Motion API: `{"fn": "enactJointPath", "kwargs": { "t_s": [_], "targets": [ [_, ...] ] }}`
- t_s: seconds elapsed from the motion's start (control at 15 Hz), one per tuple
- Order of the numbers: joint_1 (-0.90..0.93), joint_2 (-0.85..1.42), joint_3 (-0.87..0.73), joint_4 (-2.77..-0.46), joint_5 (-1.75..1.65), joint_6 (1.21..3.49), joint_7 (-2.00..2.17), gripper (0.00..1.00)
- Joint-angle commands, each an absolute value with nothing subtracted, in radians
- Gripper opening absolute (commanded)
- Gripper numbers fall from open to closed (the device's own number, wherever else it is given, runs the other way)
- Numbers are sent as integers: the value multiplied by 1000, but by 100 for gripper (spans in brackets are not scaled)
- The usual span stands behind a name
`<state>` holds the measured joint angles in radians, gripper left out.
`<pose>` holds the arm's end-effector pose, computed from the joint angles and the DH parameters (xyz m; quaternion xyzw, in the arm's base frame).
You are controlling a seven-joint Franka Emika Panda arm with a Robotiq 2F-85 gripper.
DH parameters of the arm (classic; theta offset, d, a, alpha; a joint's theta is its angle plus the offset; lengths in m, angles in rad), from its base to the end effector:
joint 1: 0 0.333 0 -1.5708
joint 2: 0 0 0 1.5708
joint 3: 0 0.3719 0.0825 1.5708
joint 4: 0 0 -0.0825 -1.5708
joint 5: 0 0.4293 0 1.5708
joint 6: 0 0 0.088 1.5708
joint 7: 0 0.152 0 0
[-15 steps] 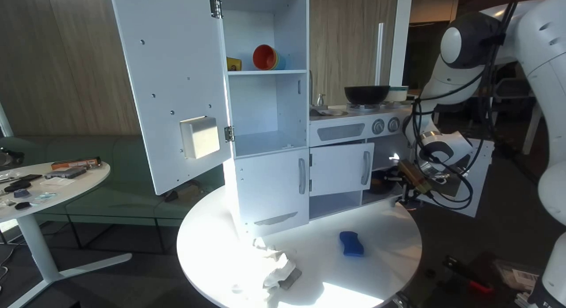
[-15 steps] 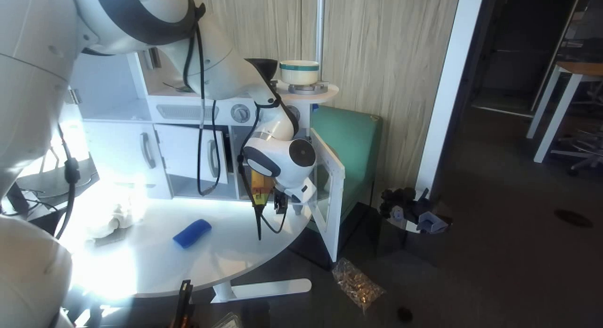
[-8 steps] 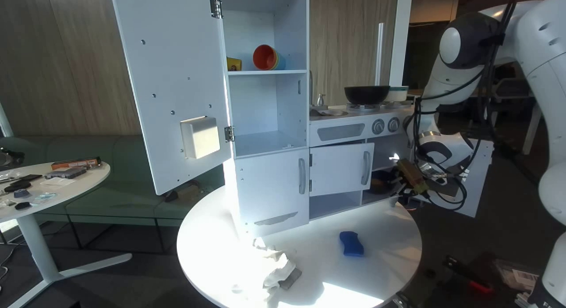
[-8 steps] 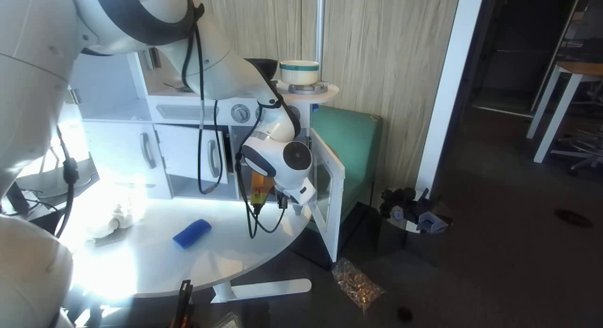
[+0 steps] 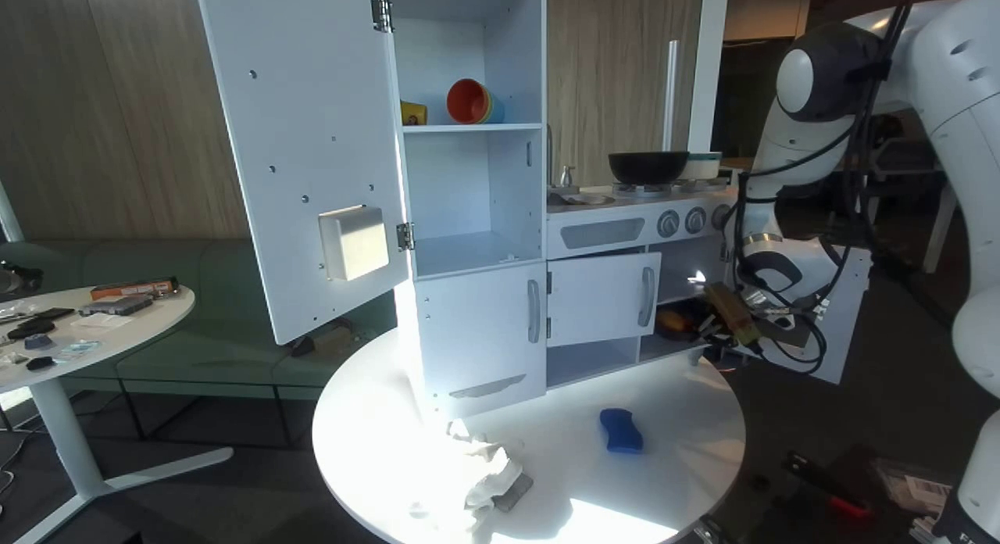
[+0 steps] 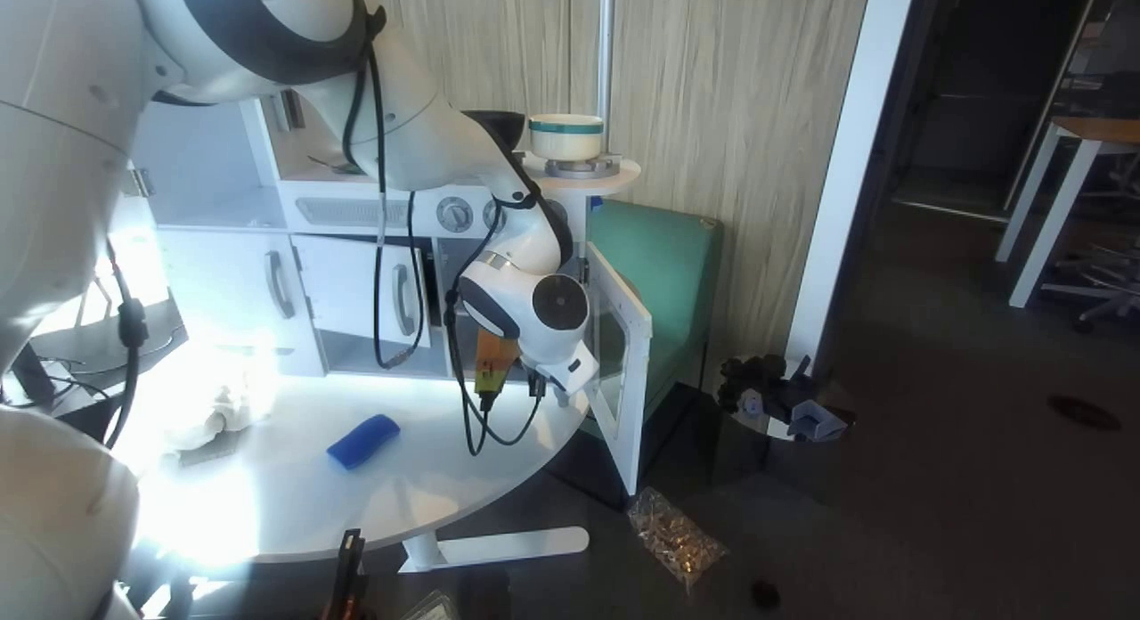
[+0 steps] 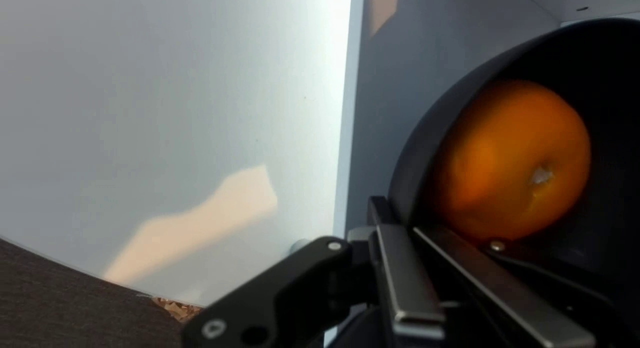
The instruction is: Open the bottom right cabinet door, remove the black bowl from the cabinet, put it on the sink and then close the bottom right cabinet door
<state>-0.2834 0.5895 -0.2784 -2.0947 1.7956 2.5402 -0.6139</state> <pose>0.5309 -0.3272 0.1036 -0.6829 0.6399 -0.1990 0.2907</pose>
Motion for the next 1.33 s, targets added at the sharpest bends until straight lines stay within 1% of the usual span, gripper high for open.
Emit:
{"fn": "enactJointPath", "kwargs": {
  "t_s": [0.0, 0.13, 0.4, 0.53, 0.73, 0.8, 0.93, 1.0, 1.27],
  "targets": [
    [-246, 532, -312, -2160, 1738, 2585, -598, 3],
    [-229, 500, -326, -2205, 1673, 2630, -578, 1],
    [-182, 410, -338, -2314, 1519, 2789, -518, 1],
    [-164, 372, -339, -2379, 1380, 2877, -426, 1],
    [-95, 312, -397, -2487, 1206, 2938, -339, 1],
    [-132, 276, -361, -2533, 1106, 2960, -287, 1],
    [-131, 223, -374, -2617, 943, 2969, -212, 1],
    [-57, 195, -456, -2660, 894, 2945, -201, 1],
    [22, 65, -601, -2827, 654, 2982, -81, 1]
  ]
}}
